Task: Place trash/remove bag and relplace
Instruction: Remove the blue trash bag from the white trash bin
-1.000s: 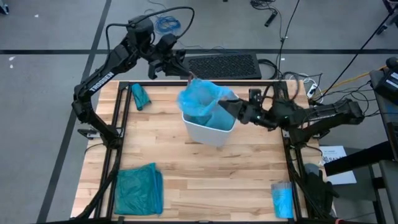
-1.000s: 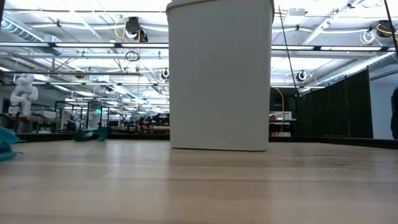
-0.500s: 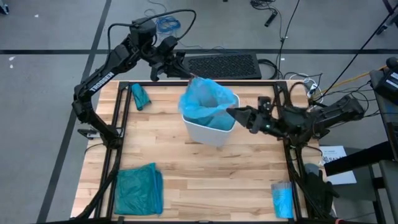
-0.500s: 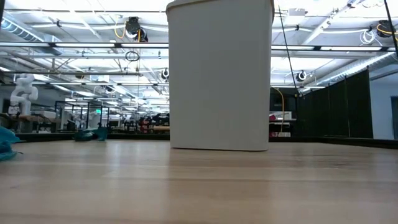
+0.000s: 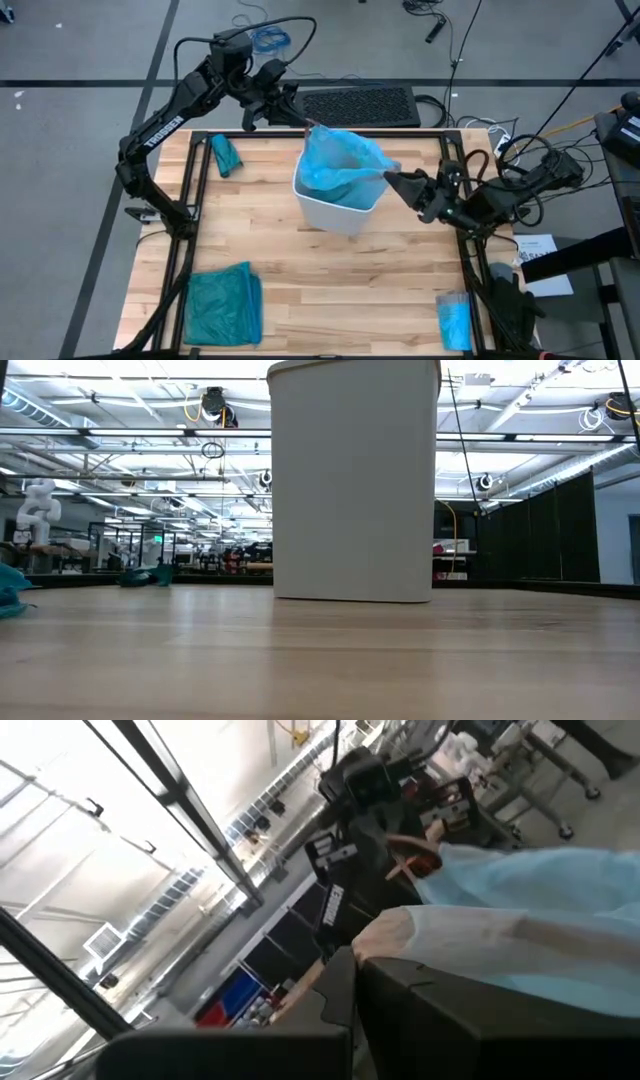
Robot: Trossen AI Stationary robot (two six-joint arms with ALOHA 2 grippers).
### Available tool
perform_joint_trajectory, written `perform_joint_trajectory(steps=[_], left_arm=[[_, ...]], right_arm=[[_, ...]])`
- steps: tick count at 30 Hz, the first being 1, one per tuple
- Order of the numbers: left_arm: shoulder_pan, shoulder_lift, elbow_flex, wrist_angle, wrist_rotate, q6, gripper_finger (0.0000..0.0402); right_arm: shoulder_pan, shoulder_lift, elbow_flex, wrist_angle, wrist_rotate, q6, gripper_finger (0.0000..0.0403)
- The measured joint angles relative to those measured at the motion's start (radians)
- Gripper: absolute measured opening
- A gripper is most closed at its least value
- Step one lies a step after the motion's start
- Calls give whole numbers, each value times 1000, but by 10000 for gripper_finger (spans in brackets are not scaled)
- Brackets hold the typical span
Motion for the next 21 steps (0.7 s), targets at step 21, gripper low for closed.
perform_joint_trajectory(steps=[21], left_arm=[[0, 0, 0, 1, -9, 18, 0]], right_arm=[[-186, 96, 0, 252, -442, -47, 0]])
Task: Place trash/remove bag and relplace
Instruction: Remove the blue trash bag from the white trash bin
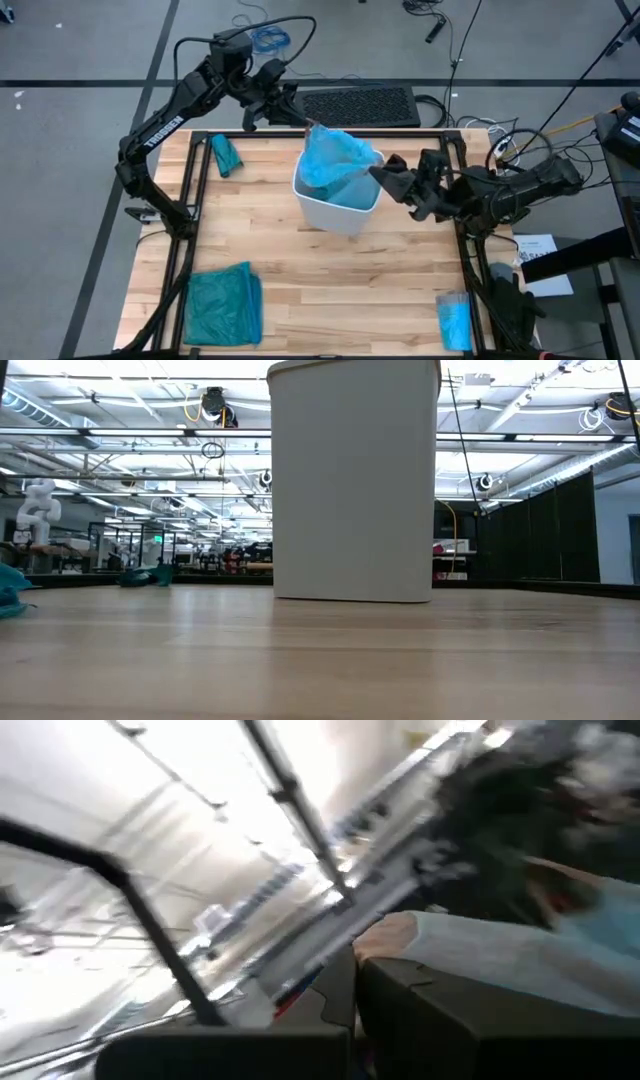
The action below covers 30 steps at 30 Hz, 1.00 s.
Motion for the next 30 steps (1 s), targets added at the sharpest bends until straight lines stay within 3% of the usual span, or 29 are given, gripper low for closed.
perform_joint_trajectory(steps=[4, 9, 12, 14, 17, 30], left_arm=[[0, 0, 0, 0, 0, 0, 0], [0, 0, 0, 0, 0, 0, 0], [0, 0, 0, 0, 1, 0, 0], [-5, 0, 0, 0, 1, 0, 0], [-17, 0, 0, 4, 4, 2, 0], [-185, 47, 0, 71, -13, 26, 0]], right_arm=[[-5, -8, 0, -136, 134, 97, 0], [-3, 11, 0, -78, 66, 88, 0], [0, -2, 0, -212, 224, 160, 0], [-8, 13, -2, -166, 161, 132, 0], [-22, 36, -1, 35, 11, 50, 0], [-135, 91, 0, 8, -43, 191, 0]])
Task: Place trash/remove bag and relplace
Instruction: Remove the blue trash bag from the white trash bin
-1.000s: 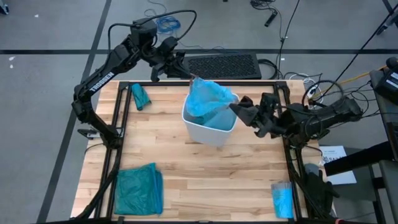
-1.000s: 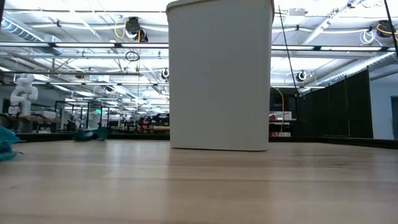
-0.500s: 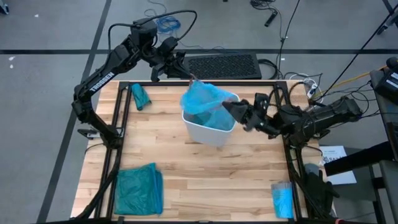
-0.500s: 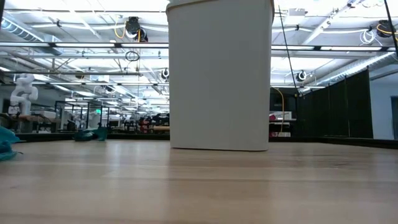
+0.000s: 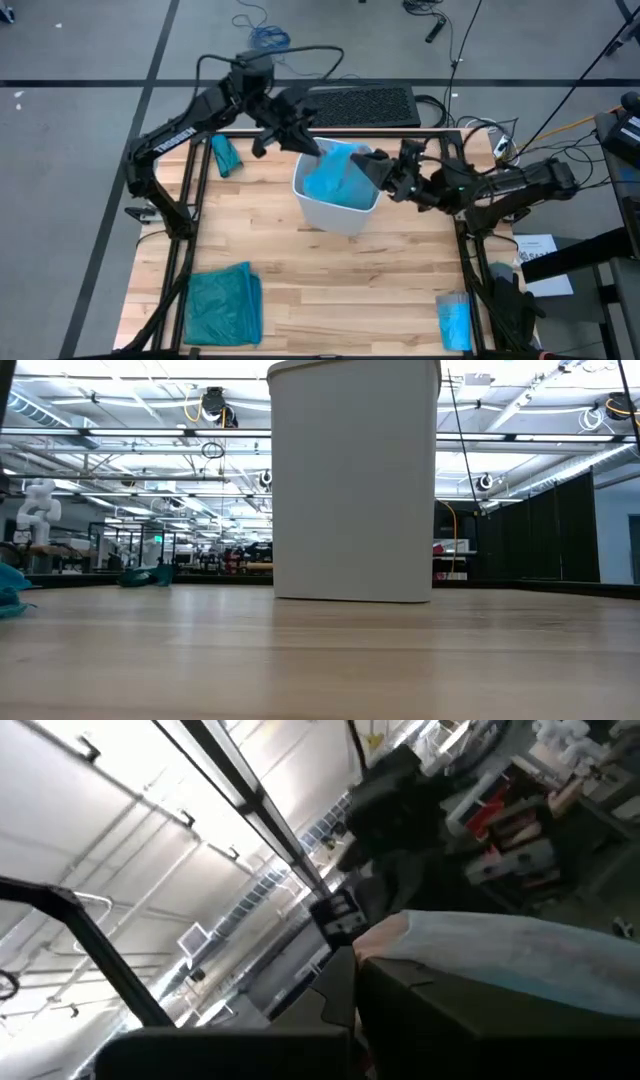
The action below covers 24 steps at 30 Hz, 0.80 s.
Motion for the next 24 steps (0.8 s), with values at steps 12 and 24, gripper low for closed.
perform_joint_trajectory(steps=[12, 24], left_arm=[[-39, 26, 0, 99, -22, -2, 0], [-123, 150, 0, 84, -23, 1, 0]], right_arm=[[0, 12, 0, 18, -2, 16, 0], [-26, 24, 0, 130, -96, 24, 0]])
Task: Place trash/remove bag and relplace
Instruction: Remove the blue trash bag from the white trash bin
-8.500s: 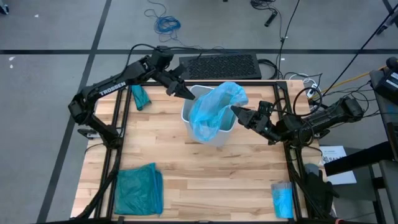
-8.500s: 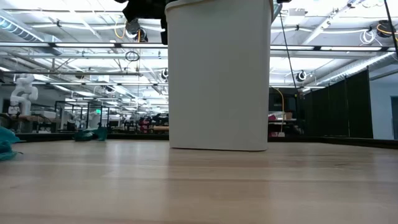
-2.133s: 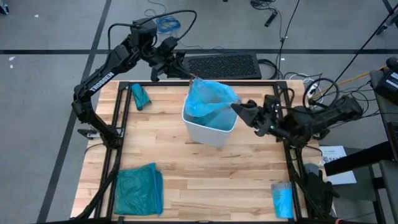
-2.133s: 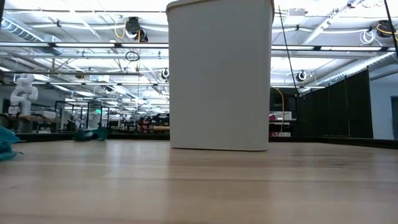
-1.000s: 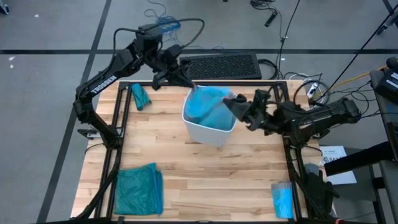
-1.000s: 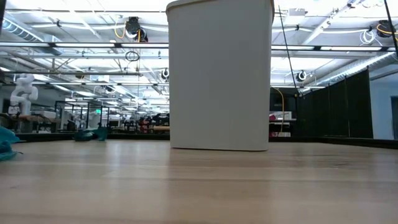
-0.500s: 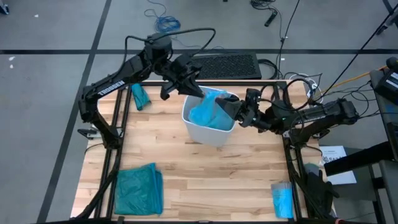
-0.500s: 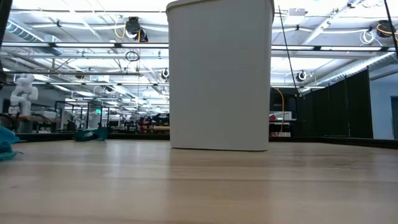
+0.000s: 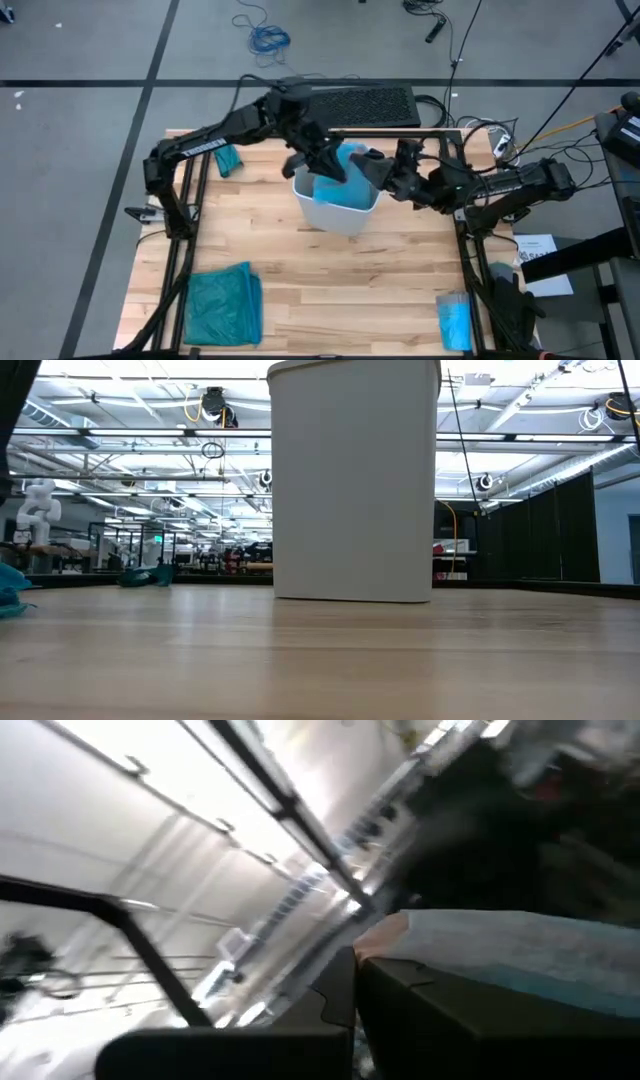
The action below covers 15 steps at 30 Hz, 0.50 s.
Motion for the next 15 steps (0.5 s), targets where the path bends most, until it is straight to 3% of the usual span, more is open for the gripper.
perform_joint_trajectory(steps=[6, 15], left_arm=[[17, 40, 0, -30, 1, -3, 0], [25, 23, 0, -30, 42, -27, 0]], right_arm=[[37, 0, 0, 2, -24, -8, 0], [102, -37, 0, -261, 108, 36, 0]])
